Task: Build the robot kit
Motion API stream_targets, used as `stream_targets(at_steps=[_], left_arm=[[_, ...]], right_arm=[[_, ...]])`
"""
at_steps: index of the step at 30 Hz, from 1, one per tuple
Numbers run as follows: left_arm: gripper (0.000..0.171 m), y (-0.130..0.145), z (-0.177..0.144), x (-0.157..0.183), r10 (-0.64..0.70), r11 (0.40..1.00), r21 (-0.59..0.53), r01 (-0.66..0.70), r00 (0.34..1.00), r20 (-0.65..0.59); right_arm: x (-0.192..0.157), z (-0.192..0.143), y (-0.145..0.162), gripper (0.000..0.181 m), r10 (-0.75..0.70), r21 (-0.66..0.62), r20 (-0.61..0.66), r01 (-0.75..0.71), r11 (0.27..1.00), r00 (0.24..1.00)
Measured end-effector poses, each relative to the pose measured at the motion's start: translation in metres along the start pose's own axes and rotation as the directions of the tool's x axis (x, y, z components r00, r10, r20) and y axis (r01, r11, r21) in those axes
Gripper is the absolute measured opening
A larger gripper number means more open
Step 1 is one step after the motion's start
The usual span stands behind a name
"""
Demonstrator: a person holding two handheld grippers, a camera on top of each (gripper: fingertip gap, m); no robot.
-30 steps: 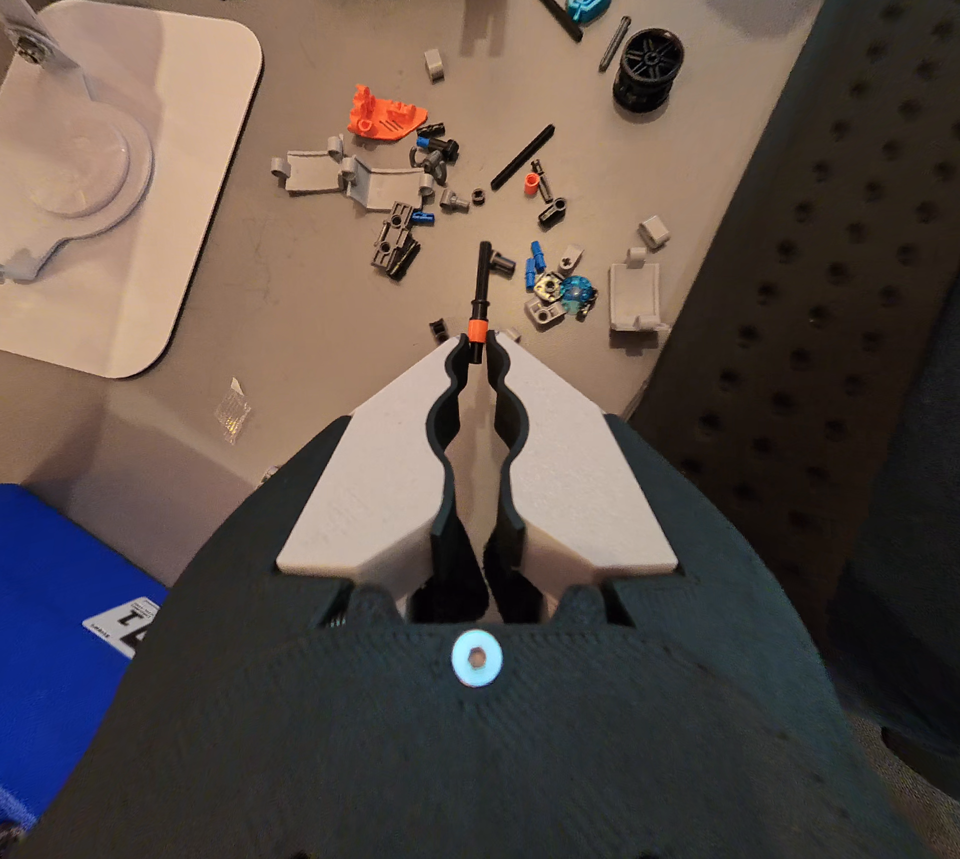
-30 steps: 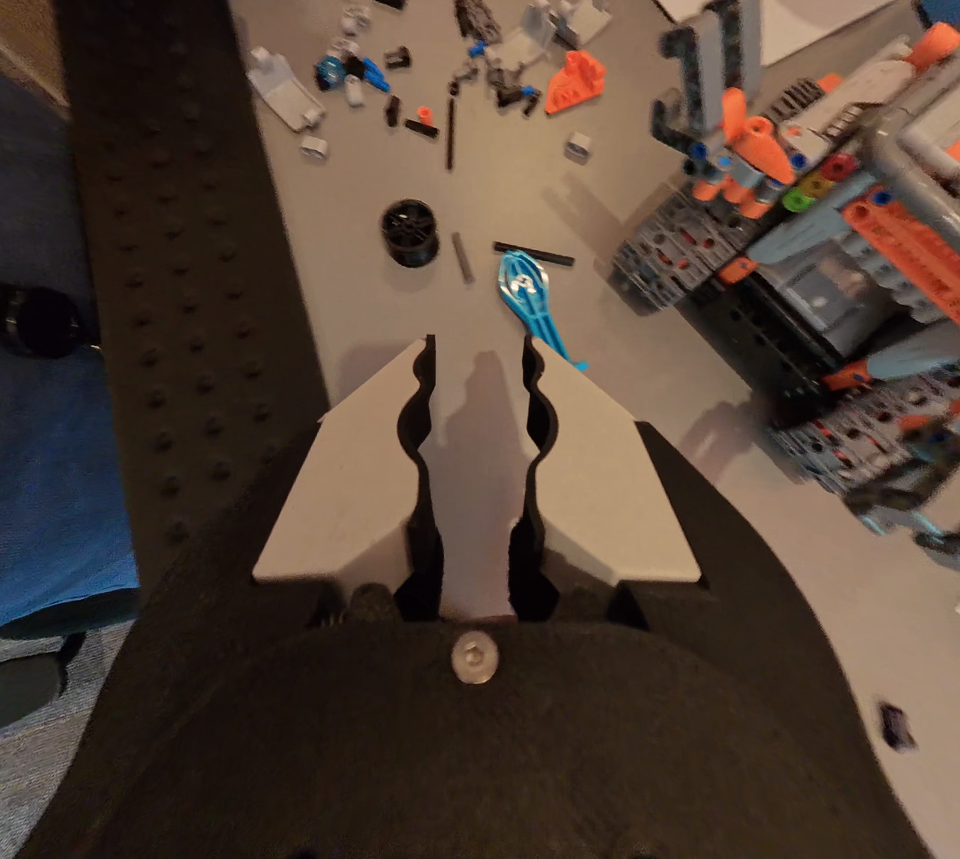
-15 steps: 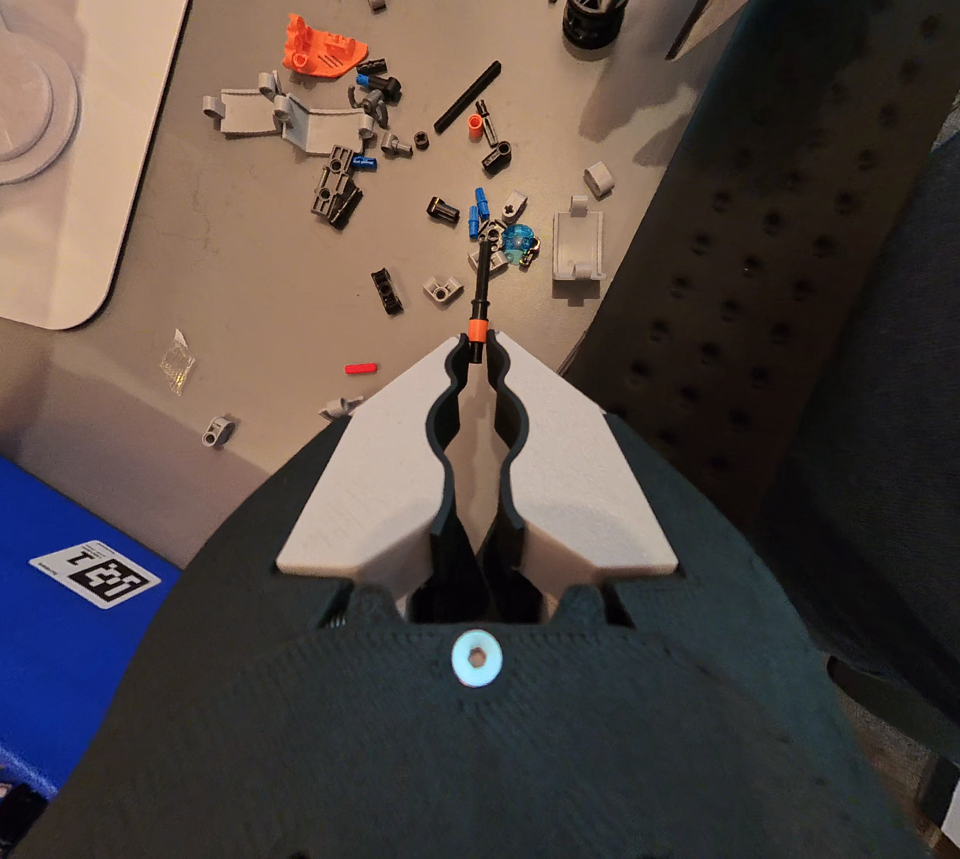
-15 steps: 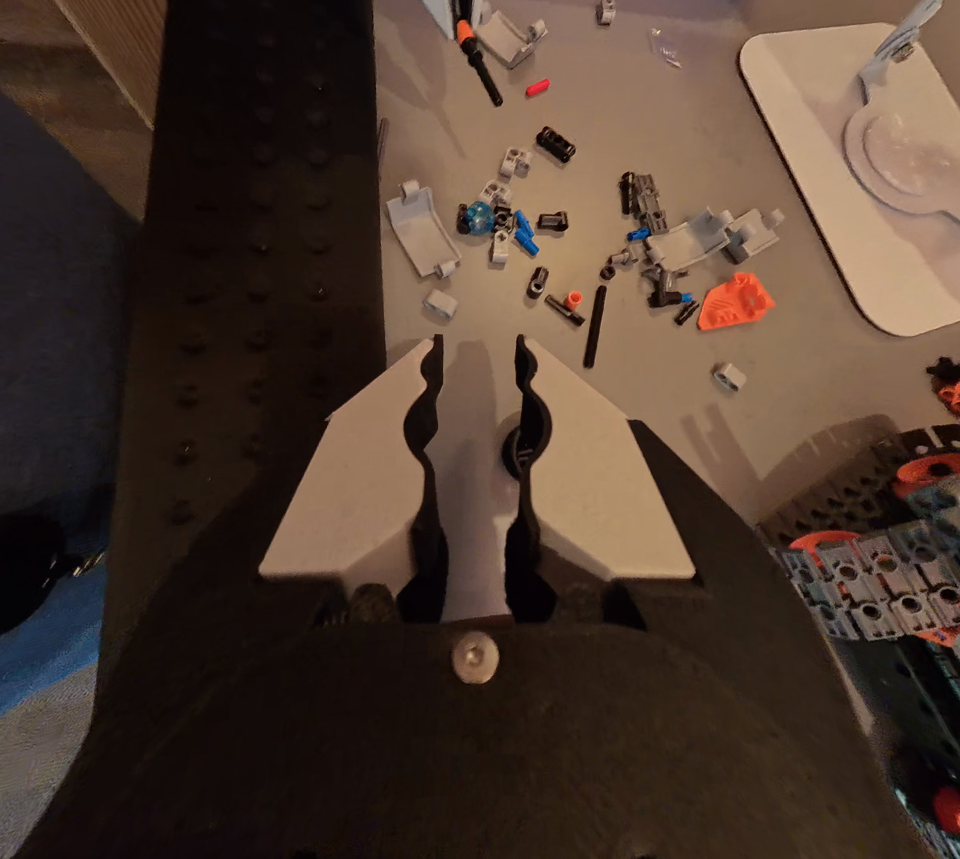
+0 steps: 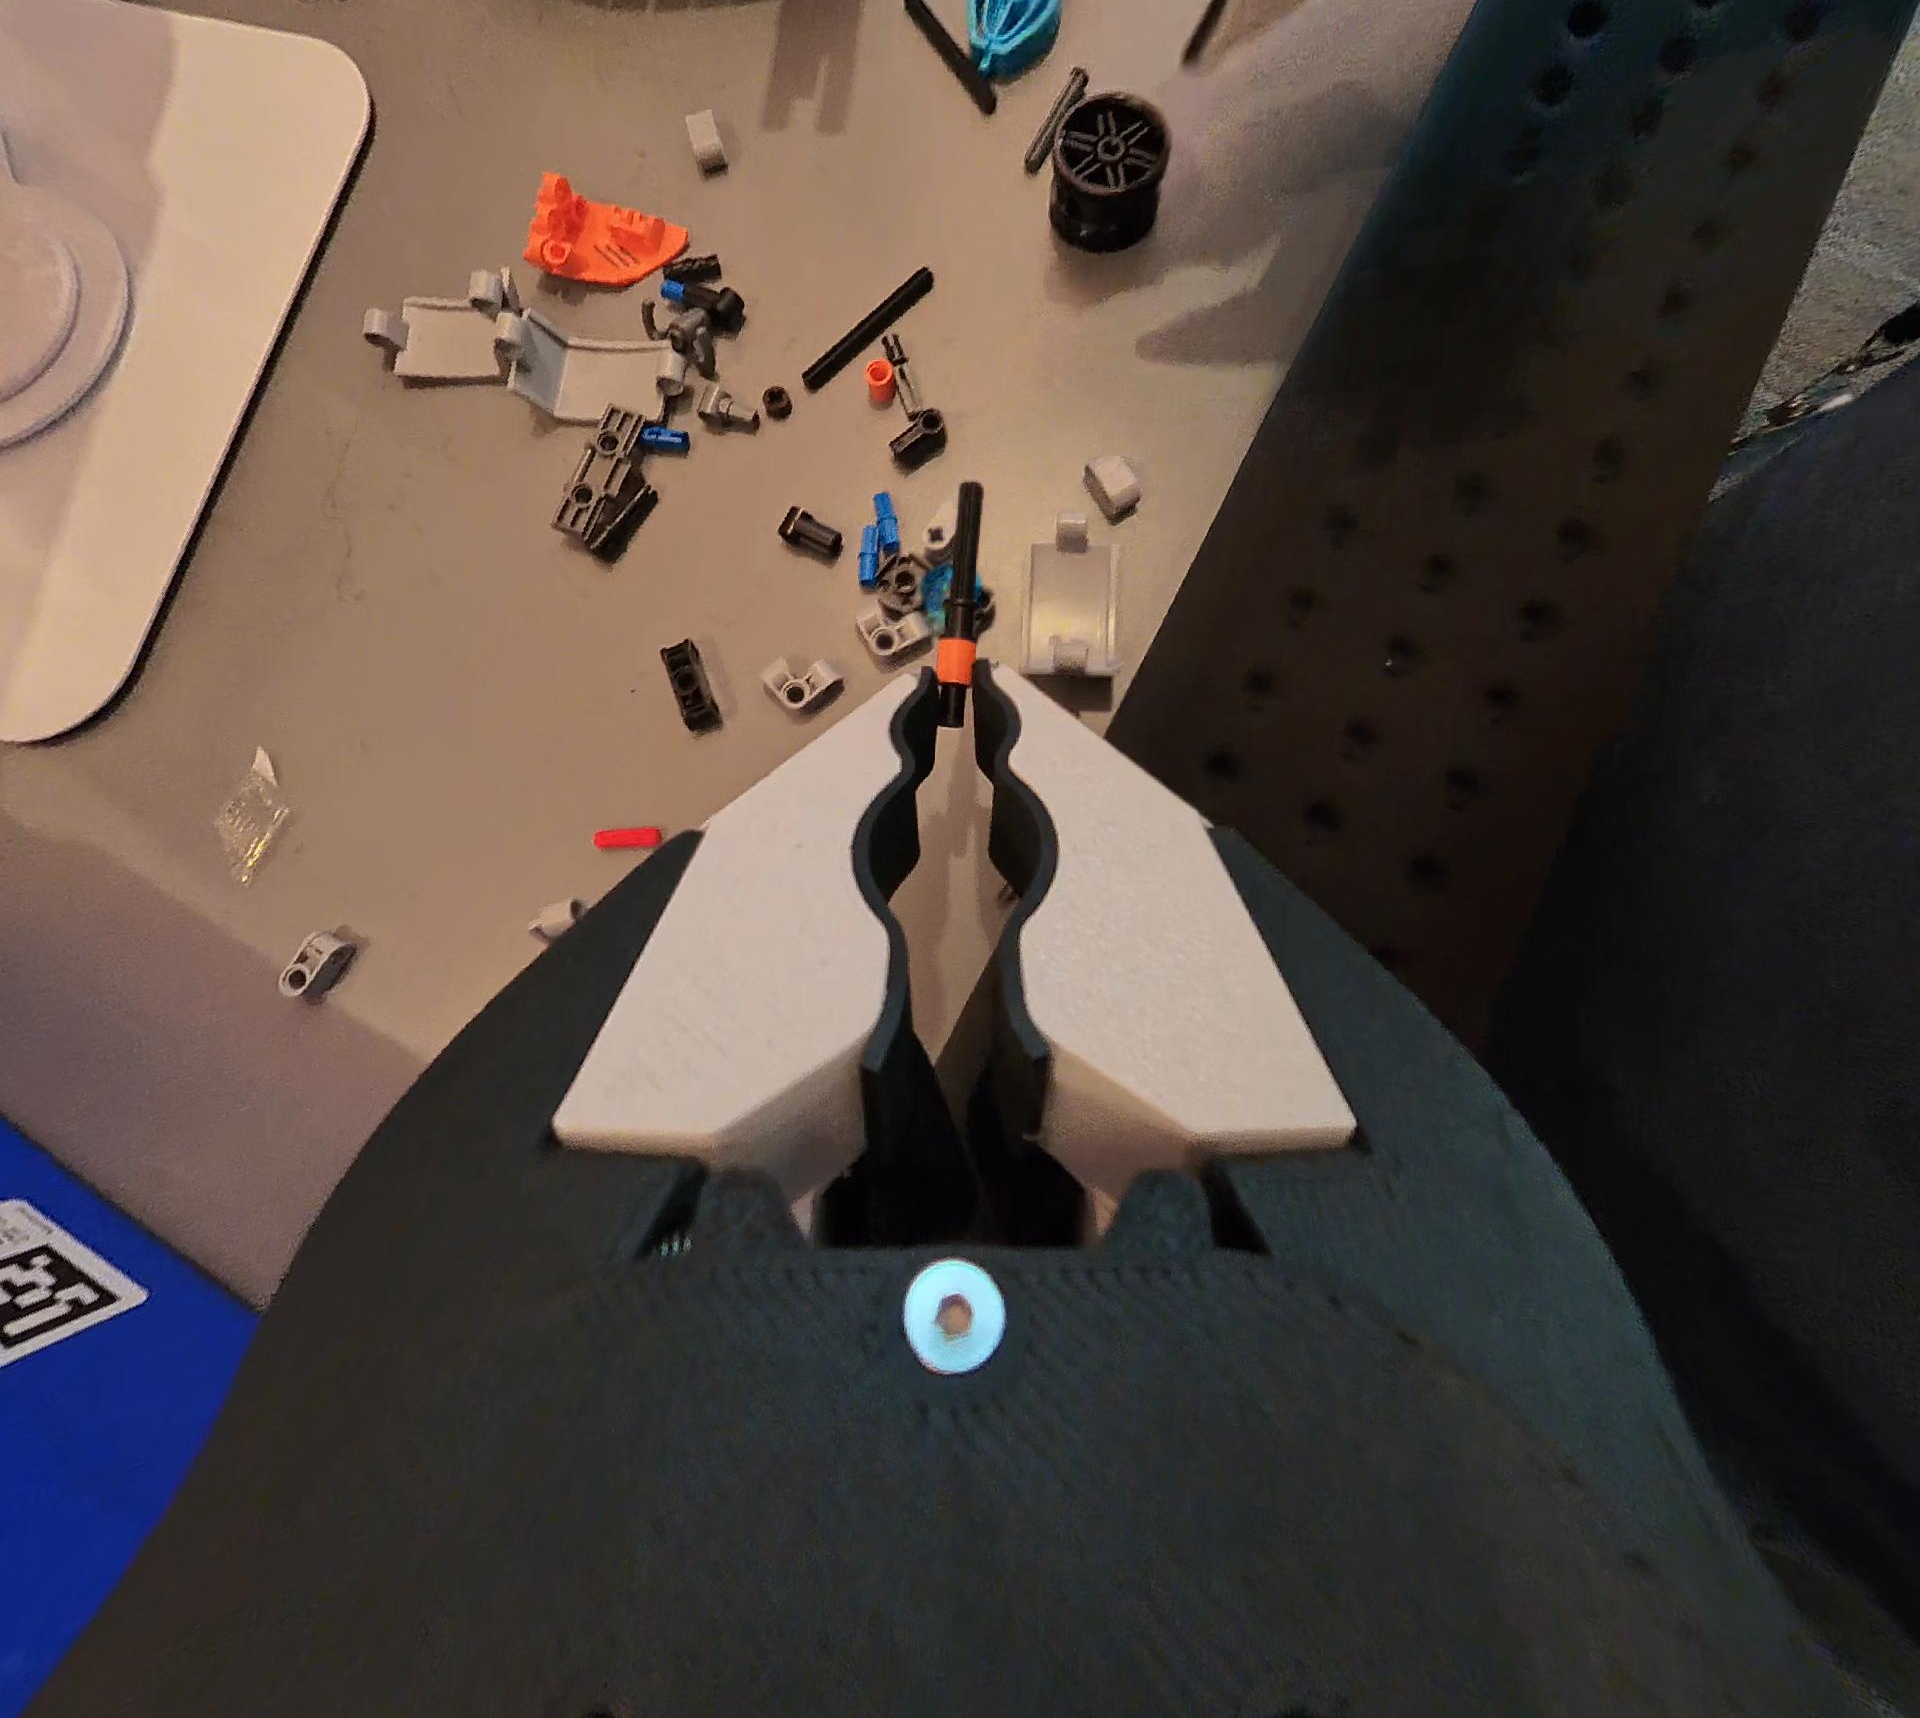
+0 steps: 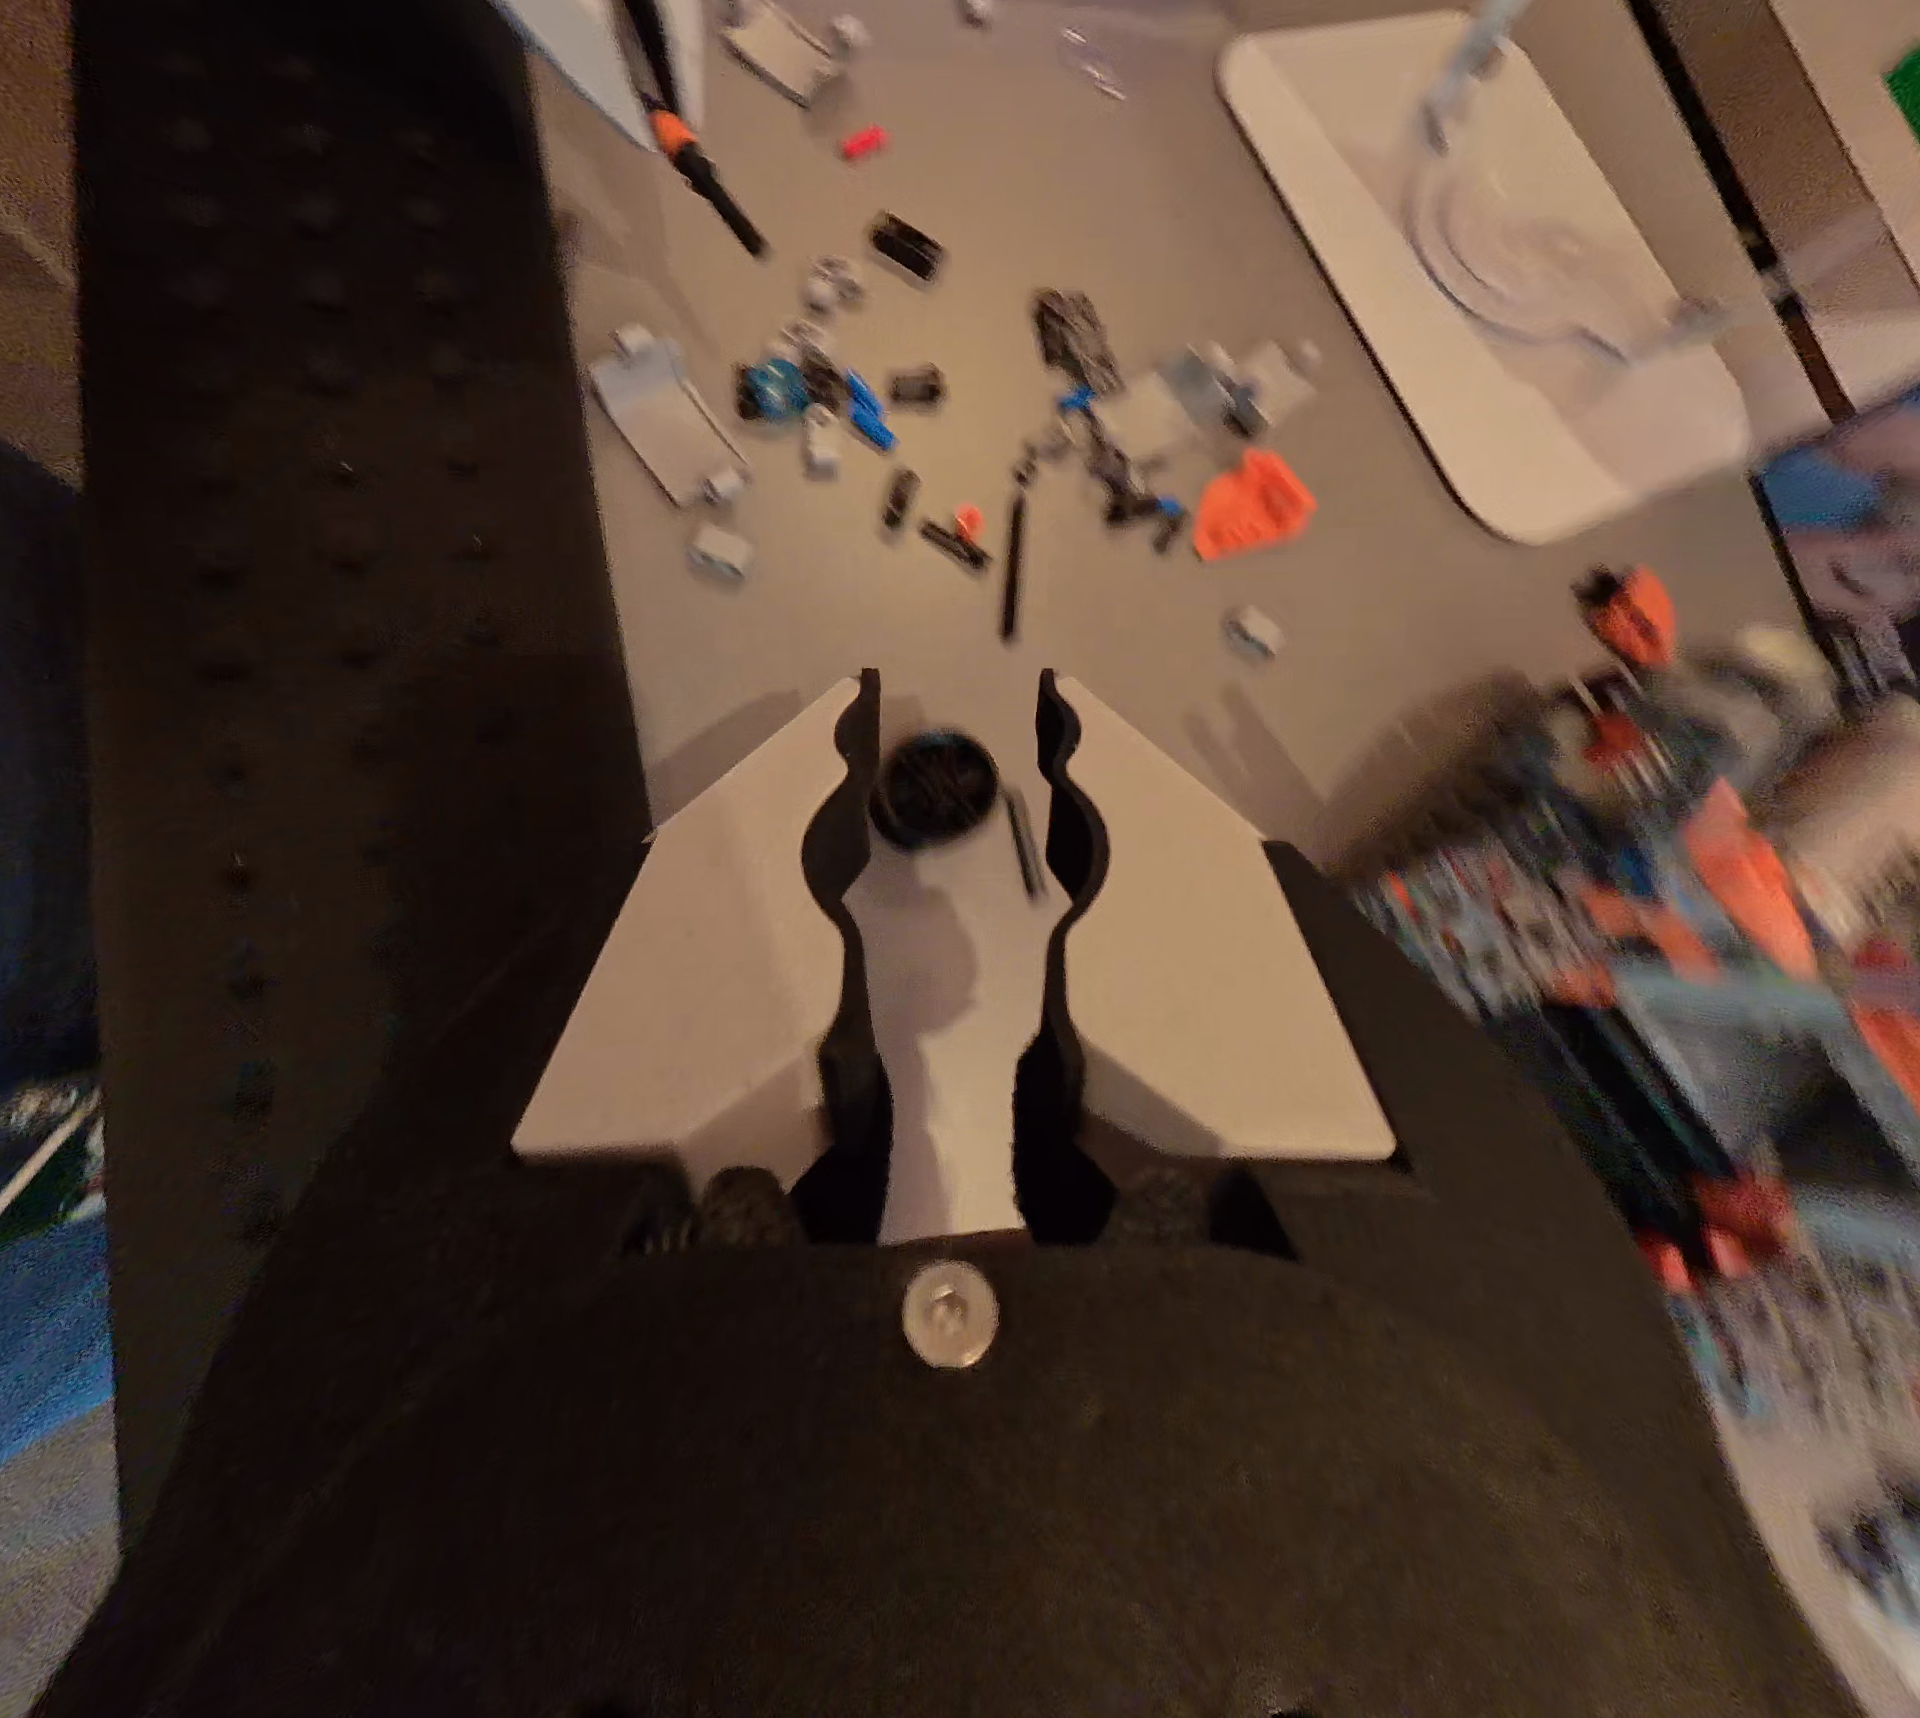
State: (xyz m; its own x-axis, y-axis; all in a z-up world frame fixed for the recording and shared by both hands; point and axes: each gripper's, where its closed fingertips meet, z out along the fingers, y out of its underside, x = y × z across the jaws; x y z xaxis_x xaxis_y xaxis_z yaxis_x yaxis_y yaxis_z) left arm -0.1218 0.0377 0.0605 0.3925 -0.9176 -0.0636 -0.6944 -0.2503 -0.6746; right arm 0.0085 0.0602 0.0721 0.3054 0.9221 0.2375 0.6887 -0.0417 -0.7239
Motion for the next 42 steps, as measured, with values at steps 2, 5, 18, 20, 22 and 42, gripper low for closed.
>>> stream_targets(at_steps=[2, 5, 18, 20, 22, 42], left_arm=[[0.004, -0.009, 0.003, 0.005, 0.009, 1.0, 0.02, -0.009, 1.0, -0.008], [0.004, -0.026, 0.012, 0.015, 0.03, 0.999, 0.044, -0.029, 0.999, -0.031], [0.004, -0.095, 0.069, 0.06, 0.141, 0.987, 0.101, -0.127, 0.979, -0.144], [0.004, -0.101, 0.075, 0.066, 0.147, 0.986, 0.105, -0.132, 0.977, -0.152], [0.004, -0.106, 0.079, 0.07, 0.15, 0.985, 0.109, -0.133, 0.976, -0.159], [0.004, -0.129, 0.104, 0.086, 0.151, 0.984, 0.122, -0.132, 0.976, -0.156]], right_arm=[[0.023, -0.032, 0.024, 0.027, 0.099, 0.002, -0.089, -0.099, 0.995, 0.991], [0.06, -0.086, 0.083, 0.026, 0.279, -0.031, -0.249, -0.296, 0.955, 0.927], [0.057, -0.11, 0.191, 0.021, 0.535, -0.15, -0.222, -0.571, 0.807, 0.815], [0.053, -0.109, 0.186, 0.022, 0.529, -0.144, -0.197, -0.558, 0.817, 0.826], [0.06, -0.116, 0.185, 0.023, 0.532, -0.116, -0.225, -0.565, 0.817, 0.816], [0.088, -0.095, 0.185, 0.039, 0.453, -0.092, 0.022, -0.45, 0.888, 0.891]])
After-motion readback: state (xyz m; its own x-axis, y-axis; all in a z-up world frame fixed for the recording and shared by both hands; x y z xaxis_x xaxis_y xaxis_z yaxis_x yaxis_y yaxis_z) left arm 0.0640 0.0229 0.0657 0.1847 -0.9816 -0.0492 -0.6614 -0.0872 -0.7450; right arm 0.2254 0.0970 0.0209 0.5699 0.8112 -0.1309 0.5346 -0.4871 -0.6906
